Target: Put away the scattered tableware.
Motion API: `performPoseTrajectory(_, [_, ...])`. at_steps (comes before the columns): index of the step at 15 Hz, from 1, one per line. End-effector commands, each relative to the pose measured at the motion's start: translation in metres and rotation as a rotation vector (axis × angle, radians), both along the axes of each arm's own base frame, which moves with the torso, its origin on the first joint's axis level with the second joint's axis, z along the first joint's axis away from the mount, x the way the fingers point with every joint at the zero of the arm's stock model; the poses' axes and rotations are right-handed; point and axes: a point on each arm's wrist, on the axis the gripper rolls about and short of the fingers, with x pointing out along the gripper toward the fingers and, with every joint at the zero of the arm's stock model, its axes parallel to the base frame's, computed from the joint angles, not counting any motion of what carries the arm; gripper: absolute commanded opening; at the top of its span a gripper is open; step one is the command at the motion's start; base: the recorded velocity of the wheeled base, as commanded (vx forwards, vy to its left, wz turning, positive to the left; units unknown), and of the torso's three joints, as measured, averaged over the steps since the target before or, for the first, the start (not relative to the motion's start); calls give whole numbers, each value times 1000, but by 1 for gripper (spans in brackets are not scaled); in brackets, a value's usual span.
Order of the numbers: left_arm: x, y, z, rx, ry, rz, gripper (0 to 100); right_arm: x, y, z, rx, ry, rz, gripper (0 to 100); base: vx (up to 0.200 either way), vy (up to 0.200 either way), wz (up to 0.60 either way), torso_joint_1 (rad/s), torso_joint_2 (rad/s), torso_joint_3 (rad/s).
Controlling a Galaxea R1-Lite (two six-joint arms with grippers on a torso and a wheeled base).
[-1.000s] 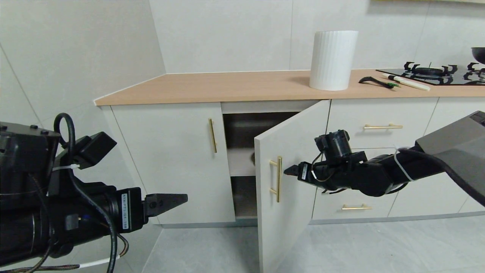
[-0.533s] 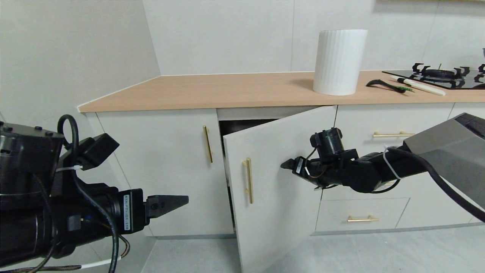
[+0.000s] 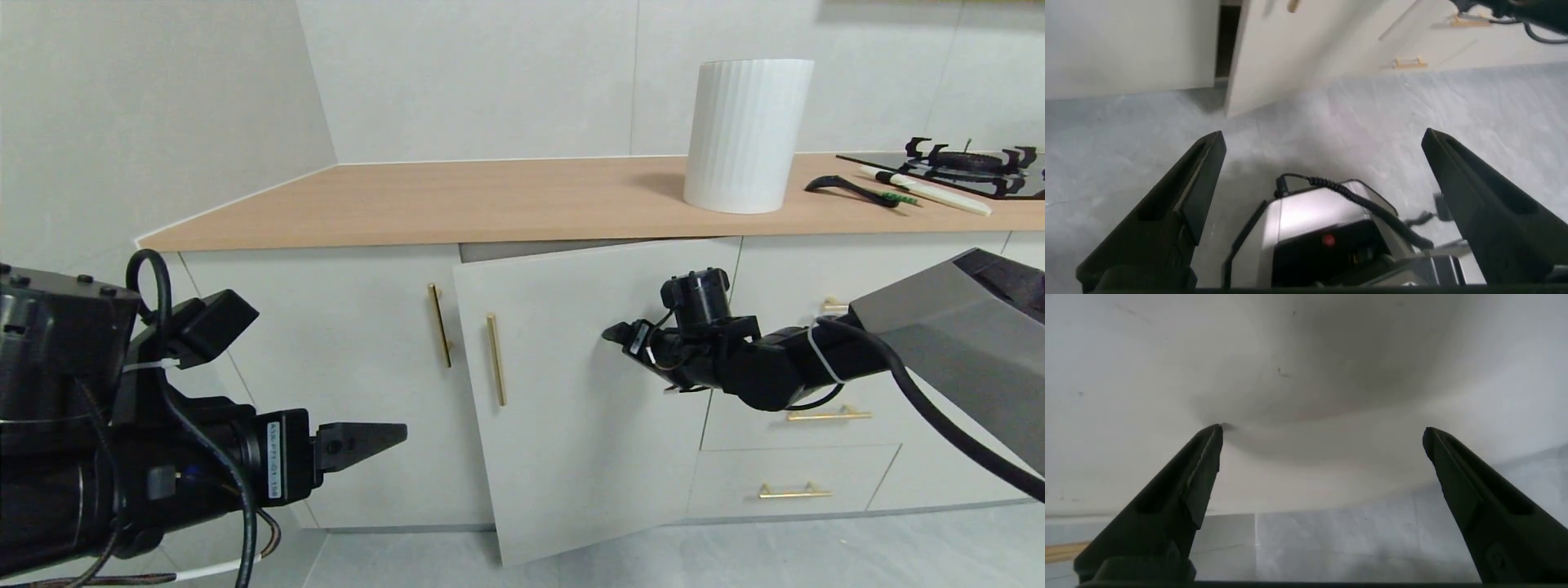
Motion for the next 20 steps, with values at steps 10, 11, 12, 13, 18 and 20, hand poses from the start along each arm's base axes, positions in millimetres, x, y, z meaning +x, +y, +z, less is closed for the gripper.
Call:
performPoseTrajectory(10, [0,0,0,-2,2,-1,100,27,-2,-14,-46,-43,-183,100,0,0,0,0,0,0])
performPoseTrajectory(11, [0,0,-1,1,5,-2,100,33,-3,-16,-57,-56,-218,100,0,0,0,0,0,0])
performPoseTrajectory(12, [0,-1,-1,1,5,-3,100,33,-2,-17,-58,-55,-219,100,0,0,0,0,0,0])
performPoseTrajectory(13, [0,-1,-1,1,5,-3,100,33,-2,-17,-60,-52,-219,100,0,0,0,0,0,0])
performPoseTrajectory(18, [0,-1,-2,2,7,-6,100,16,-6,5,-66,-68,-184,100,0,0,0,0,0,0])
performPoseTrajectory(20, [-1,-1,-2,3,7,-7,100,-48,-2,60,-47,-115,-2,100,0,0,0,0,0,0])
